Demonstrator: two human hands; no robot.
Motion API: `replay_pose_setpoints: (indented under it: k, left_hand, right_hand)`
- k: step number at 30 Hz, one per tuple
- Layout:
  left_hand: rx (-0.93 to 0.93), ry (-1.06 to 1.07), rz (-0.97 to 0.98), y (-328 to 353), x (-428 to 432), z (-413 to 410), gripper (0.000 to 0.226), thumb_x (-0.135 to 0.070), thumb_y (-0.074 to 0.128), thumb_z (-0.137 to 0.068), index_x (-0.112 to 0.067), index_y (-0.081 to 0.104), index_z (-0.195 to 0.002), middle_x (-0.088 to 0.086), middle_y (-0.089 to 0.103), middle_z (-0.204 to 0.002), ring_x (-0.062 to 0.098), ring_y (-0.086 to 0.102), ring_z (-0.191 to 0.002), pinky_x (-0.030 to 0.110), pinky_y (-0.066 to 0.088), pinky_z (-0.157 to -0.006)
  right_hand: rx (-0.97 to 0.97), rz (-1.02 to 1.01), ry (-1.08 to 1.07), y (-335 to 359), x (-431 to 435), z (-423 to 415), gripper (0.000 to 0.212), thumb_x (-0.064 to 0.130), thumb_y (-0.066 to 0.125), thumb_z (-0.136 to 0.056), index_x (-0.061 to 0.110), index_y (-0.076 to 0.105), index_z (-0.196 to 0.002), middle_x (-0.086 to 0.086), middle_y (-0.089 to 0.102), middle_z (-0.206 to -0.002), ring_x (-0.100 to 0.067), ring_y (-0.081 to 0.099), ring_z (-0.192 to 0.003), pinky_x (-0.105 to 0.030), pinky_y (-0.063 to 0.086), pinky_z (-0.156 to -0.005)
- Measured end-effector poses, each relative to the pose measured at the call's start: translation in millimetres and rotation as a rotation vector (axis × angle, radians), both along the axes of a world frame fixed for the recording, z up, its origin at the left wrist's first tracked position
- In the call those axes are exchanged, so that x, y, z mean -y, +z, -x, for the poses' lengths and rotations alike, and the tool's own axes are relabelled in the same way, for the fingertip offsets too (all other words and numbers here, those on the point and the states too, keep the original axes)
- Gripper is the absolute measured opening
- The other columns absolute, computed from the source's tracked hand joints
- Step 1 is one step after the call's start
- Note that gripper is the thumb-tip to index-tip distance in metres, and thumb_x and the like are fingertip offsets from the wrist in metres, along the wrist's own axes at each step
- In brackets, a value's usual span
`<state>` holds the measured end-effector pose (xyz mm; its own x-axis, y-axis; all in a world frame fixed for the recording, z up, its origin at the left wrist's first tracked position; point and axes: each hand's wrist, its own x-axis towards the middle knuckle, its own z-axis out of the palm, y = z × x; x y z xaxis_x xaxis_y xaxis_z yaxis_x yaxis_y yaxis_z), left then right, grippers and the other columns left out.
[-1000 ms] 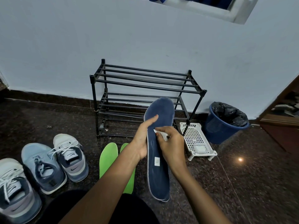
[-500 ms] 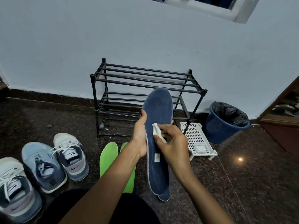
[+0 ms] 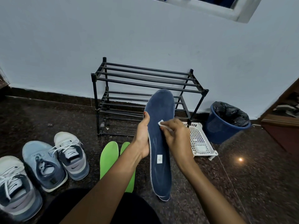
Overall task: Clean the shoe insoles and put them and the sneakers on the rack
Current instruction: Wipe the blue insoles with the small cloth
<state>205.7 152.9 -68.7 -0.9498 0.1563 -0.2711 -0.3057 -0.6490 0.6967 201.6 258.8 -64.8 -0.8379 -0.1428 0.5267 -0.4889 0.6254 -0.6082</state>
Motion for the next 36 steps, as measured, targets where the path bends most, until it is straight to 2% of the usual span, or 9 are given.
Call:
replay_pose_setpoints:
  k: [5, 7, 10, 14, 20, 24, 27, 33, 36]
  left_hand:
    - [0.006, -0.009, -0.010, 1.9, -3.0, -1.2, 0.063, -0.056, 0.025, -0.096, -0.009, 0.066, -0.098, 0.008, 0.073, -0.084, 0.020, 0.069, -0.075, 0.035, 0.052, -0.077]
    - [0.008, -0.003, -0.014, 1.7, -2.8, -1.7, 0.063, -0.056, 0.025, -0.096, -0.008, 0.066, -0.100, 0.009, 0.073, -0.085, 0.021, 0.068, -0.078, 0.036, 0.051, -0.079]
    - [0.020, 0.020, -0.007, 1.1, -0.9, -1.5, 0.063, -0.055, 0.023, -0.097, -0.009, 0.065, -0.095, 0.007, 0.073, -0.076, 0.017, 0.070, -0.067, 0.031, 0.052, -0.065]
    - [0.028, 0.023, 0.003, 1.4, -3.0, -1.7, 0.062, -0.056, 0.023, -0.097, -0.009, 0.065, -0.094, 0.006, 0.073, -0.076, 0.016, 0.070, -0.066, 0.030, 0.051, -0.065]
    - [0.031, 0.021, -0.031, 2.0, -3.6, -2.5, 0.062, -0.056, 0.024, -0.097, -0.009, 0.065, -0.096, 0.007, 0.073, -0.078, 0.017, 0.070, -0.068, 0.030, 0.052, -0.063]
    - [0.035, 0.055, -0.018, 1.5, -0.2, -2.2, 0.061, -0.054, 0.023, -0.098, -0.009, 0.064, -0.090, 0.006, 0.072, -0.071, 0.016, 0.069, -0.061, 0.028, 0.050, -0.060]
    - [0.040, 0.066, -0.019, 2.5, -0.3, -1.3, 0.061, -0.054, 0.025, -0.098, -0.008, 0.065, -0.091, 0.007, 0.073, -0.073, 0.017, 0.070, -0.063, 0.031, 0.050, -0.065]
    - [0.037, 0.066, -0.038, 3.4, -2.0, -0.2, 0.061, -0.055, 0.026, -0.096, -0.008, 0.066, -0.093, 0.008, 0.072, -0.077, 0.019, 0.069, -0.066, 0.033, 0.052, -0.071]
    - [0.041, 0.077, -0.035, 3.5, 1.3, -0.3, 0.062, -0.055, 0.025, -0.097, -0.008, 0.065, -0.090, 0.007, 0.072, -0.072, 0.017, 0.069, -0.061, 0.029, 0.052, -0.064]
  right_hand:
    - [-0.019, 0.019, -0.096, 7.5, -9.8, 10.8, 0.013, -0.002, 0.059, -0.084, 0.001, 0.070, -0.091, -0.011, 0.062, -0.088, -0.016, 0.056, -0.080, 0.001, 0.035, -0.071]
    - [-0.012, 0.031, -0.104, 8.9, -10.8, 13.2, 0.013, -0.002, 0.058, -0.084, 0.001, 0.069, -0.091, -0.013, 0.062, -0.089, -0.017, 0.056, -0.080, -0.004, 0.038, -0.071]
    - [0.006, -0.003, -0.019, 2.6, -3.5, -0.2, 0.013, -0.001, 0.059, -0.084, 0.002, 0.070, -0.091, -0.009, 0.060, -0.088, -0.017, 0.057, -0.081, -0.017, 0.044, -0.075]
    - [-0.026, -0.059, 0.029, -3.5, -2.3, -8.8, 0.012, -0.002, 0.060, -0.083, 0.003, 0.070, -0.088, -0.009, 0.059, -0.084, -0.019, 0.057, -0.078, -0.015, 0.040, -0.074]
    - [0.010, 0.057, -0.098, 5.3, -5.7, 5.9, 0.015, -0.002, 0.056, -0.085, 0.002, 0.069, -0.091, -0.005, 0.057, -0.087, -0.015, 0.054, -0.080, -0.012, 0.037, -0.072]
    - [0.007, -0.005, -0.033, -0.5, 0.7, -3.7, 0.015, -0.004, 0.057, -0.084, 0.002, 0.069, -0.092, -0.010, 0.059, -0.087, -0.018, 0.055, -0.080, -0.007, 0.036, -0.072]
    - [-0.001, -0.063, 0.024, -8.3, 4.5, -14.4, 0.014, -0.001, 0.058, -0.085, 0.002, 0.069, -0.091, -0.003, 0.053, -0.085, -0.019, 0.054, -0.081, -0.003, 0.035, -0.074]
    - [0.027, 0.033, -0.113, 4.2, 0.3, 8.2, 0.015, 0.000, 0.055, -0.086, 0.004, 0.067, -0.093, -0.005, 0.055, -0.091, -0.020, 0.055, -0.088, -0.025, 0.043, -0.079]
    - [0.004, 0.024, -0.091, 4.7, 4.9, 6.1, 0.015, -0.002, 0.055, -0.085, 0.002, 0.068, -0.093, -0.003, 0.054, -0.090, -0.016, 0.054, -0.085, -0.012, 0.039, -0.077]
